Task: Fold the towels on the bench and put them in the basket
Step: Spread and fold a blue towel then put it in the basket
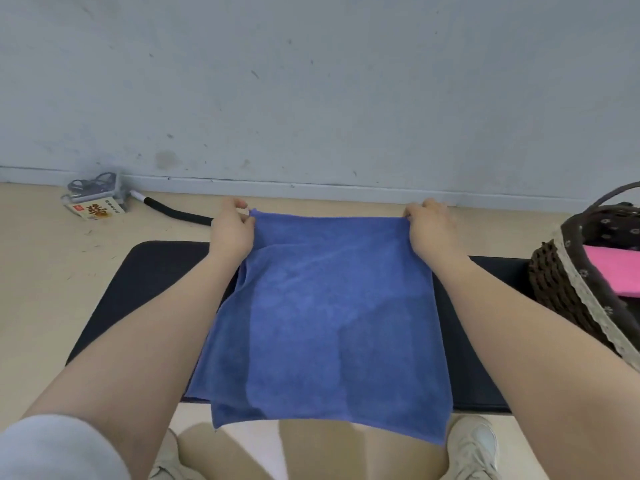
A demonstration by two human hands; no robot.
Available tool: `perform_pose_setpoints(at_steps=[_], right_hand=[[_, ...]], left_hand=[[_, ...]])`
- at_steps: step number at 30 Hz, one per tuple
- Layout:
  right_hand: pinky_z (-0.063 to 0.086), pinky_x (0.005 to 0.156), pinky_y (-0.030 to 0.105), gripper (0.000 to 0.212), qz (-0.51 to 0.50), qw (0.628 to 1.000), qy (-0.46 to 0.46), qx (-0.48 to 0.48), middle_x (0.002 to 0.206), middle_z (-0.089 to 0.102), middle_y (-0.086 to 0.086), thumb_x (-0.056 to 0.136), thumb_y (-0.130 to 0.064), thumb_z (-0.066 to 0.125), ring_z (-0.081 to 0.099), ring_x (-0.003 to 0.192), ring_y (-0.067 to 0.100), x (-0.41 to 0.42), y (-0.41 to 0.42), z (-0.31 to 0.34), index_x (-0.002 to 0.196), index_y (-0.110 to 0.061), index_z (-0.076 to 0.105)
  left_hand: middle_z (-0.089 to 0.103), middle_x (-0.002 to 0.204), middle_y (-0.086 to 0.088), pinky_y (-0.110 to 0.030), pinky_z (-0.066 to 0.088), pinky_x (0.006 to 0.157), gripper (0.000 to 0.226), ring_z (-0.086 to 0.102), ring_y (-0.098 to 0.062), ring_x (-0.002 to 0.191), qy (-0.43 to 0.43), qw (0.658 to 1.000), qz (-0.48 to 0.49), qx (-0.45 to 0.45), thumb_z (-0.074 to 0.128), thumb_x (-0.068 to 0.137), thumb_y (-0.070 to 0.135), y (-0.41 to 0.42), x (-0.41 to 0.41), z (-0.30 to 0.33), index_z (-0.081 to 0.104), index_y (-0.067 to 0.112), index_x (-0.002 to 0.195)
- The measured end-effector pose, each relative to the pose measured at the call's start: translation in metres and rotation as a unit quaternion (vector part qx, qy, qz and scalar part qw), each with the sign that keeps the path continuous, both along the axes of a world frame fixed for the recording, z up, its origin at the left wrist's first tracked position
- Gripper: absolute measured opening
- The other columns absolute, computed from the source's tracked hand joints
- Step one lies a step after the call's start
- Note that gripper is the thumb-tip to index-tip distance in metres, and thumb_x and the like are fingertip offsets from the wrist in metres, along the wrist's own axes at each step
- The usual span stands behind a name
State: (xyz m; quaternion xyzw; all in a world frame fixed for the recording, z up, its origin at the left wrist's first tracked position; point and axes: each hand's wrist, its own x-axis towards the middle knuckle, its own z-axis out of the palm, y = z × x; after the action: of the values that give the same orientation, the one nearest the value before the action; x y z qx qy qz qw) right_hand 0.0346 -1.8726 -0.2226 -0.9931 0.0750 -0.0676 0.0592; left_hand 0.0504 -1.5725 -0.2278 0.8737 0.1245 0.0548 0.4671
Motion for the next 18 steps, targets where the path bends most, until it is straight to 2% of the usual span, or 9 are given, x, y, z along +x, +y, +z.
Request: perform_pose_setpoints(at_steps=[3, 4, 6, 9, 14, 16, 18], right_hand=[[0.035, 0.097, 0.042, 0.038, 0.021, 0.997, 0.031, 0.063, 0.134, 0.044, 0.015, 0.095, -0.012, 0.043, 0.041, 0.122, 0.034, -0.009, 0.008, -0.01, 0.133, -0.013, 0.046], [0.034, 0.1, 0.043, 0.041, 0.032, 0.996, 0.036, 0.07, 0.139, 0.04, 0.014, 0.095, -0.015, 0.044, 0.039, 0.125, 0.033, -0.017, 0.012, -0.014, 0.137, -0.014, 0.042], [0.033, 0.105, 0.042, 0.042, 0.058, 0.995, 0.028, 0.082, 0.144, 0.037, 0.012, 0.095, -0.017, 0.045, 0.038, 0.128, 0.032, -0.042, 0.021, -0.017, 0.137, -0.012, 0.042], [0.037, 0.1, 0.04, 0.035, 0.109, 0.99, 0.025, 0.085, 0.141, 0.038, 0.01, 0.094, -0.018, 0.047, 0.041, 0.124, 0.03, -0.088, 0.034, -0.016, 0.128, -0.011, 0.049], [0.043, 0.083, 0.037, 0.018, 0.251, 0.965, 0.037, 0.06, 0.112, 0.048, 0.005, 0.093, -0.021, 0.049, 0.049, 0.097, 0.027, -0.156, 0.062, -0.009, 0.104, -0.01, 0.055], [0.041, 0.08, 0.034, 0.021, 0.295, 0.954, 0.045, 0.031, 0.105, 0.048, 0.004, 0.092, -0.03, 0.051, 0.046, 0.089, 0.022, -0.173, 0.074, -0.008, 0.1, -0.011, 0.054], [0.033, 0.075, 0.028, 0.031, 0.324, 0.945, 0.048, -0.01, 0.102, 0.046, 0.0, 0.09, -0.043, 0.053, 0.038, 0.083, 0.017, -0.187, 0.083, -0.007, 0.099, -0.014, 0.052]], left_hand=[[0.055, 0.121, -0.01, -0.033, 0.041, 0.087, 0.044, 0.053, -0.026, 0.106, 0.034, 0.997, -0.037, 0.063, 0.048, 0.095, 0.018, 0.003, -0.014, -0.01, 0.035, 0.005, 0.135], [0.052, 0.128, -0.011, -0.034, 0.04, 0.091, 0.045, 0.052, -0.026, 0.112, 0.033, 0.996, -0.044, 0.077, 0.049, 0.095, 0.019, 0.004, -0.02, -0.011, 0.035, 0.005, 0.136], [0.05, 0.131, -0.01, -0.032, 0.04, 0.089, 0.045, 0.052, -0.025, 0.114, 0.017, 0.995, -0.045, 0.084, 0.048, 0.095, 0.022, 0.006, -0.035, -0.009, 0.037, 0.005, 0.135], [0.058, 0.113, -0.007, -0.029, 0.039, 0.077, 0.037, 0.053, -0.02, 0.097, 0.029, 0.994, -0.041, 0.097, 0.048, 0.094, 0.026, 0.011, -0.066, -0.003, 0.046, 0.006, 0.126], [0.057, 0.088, -0.005, -0.035, 0.044, 0.066, 0.025, 0.053, -0.022, 0.078, 0.102, 0.982, -0.04, 0.154, 0.048, 0.094, 0.032, 0.028, -0.126, -0.002, 0.051, 0.009, 0.102], [0.055, 0.078, -0.004, -0.032, 0.041, 0.06, 0.025, 0.052, -0.021, 0.072, 0.113, 0.979, -0.033, 0.169, 0.048, 0.094, 0.032, 0.034, -0.146, -0.004, 0.054, 0.008, 0.093], [0.05, 0.069, -0.004, -0.031, 0.038, 0.057, 0.026, 0.048, -0.021, 0.066, 0.137, 0.977, -0.017, 0.162, 0.049, 0.094, 0.029, 0.036, -0.162, -0.004, 0.054, 0.007, 0.081]])
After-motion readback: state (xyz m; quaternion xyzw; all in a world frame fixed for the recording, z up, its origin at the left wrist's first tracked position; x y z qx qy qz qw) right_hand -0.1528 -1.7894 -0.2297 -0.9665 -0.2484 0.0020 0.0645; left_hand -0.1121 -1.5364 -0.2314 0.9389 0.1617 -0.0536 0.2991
